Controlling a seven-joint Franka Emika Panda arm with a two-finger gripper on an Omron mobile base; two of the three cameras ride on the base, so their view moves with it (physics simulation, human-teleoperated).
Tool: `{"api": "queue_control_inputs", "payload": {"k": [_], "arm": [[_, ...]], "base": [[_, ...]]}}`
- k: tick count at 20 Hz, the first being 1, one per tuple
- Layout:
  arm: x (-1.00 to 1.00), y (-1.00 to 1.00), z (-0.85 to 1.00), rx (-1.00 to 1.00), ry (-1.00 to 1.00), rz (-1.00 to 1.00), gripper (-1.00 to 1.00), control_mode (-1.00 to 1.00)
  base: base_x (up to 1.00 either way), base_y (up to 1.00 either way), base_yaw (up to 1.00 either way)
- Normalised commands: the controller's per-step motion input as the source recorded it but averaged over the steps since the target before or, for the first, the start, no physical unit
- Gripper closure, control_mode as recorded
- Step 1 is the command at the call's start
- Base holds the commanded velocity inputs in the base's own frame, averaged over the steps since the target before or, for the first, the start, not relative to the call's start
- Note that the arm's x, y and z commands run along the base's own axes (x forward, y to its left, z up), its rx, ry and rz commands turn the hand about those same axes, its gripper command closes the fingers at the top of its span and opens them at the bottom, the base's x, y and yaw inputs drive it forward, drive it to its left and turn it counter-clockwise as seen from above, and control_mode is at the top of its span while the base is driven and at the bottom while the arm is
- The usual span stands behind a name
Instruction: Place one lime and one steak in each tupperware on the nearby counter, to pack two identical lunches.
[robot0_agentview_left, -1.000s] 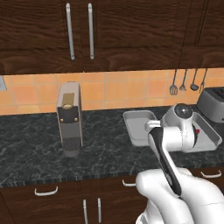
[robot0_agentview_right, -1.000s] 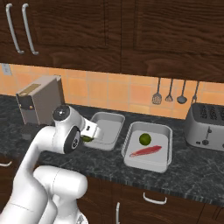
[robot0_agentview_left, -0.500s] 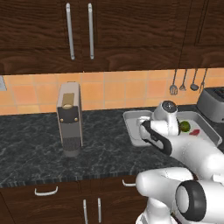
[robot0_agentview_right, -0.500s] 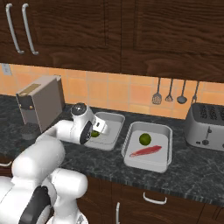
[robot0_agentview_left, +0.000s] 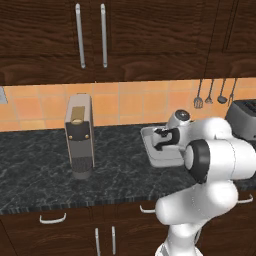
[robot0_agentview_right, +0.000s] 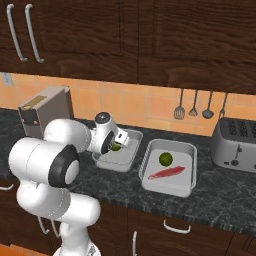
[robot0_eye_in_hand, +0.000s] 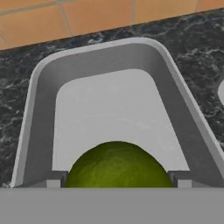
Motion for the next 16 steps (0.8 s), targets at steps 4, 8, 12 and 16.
{"api": "queue_control_inputs", "payload": {"k": [4, 8, 12, 16], "arm": [[0.56, -0.09, -0.48, 0.0, 0.0, 0.0, 1.0, -1.0], [0.78, 0.0, -0.03, 0.0, 0.0, 0.0, -1.0, -1.0], [0.45, 0.0, 0.0, 0.0, -0.06, 0.0, -1.0, -1.0], [0.04, 0.0, 0.1, 0.0, -0.08, 0.0, -1.0, -1.0]], "base": [[0.0, 0.0, 0.0], [0.0, 0.0, 0.0], [0.0, 0.0, 0.0], [0.0, 0.0, 0.0]]}}
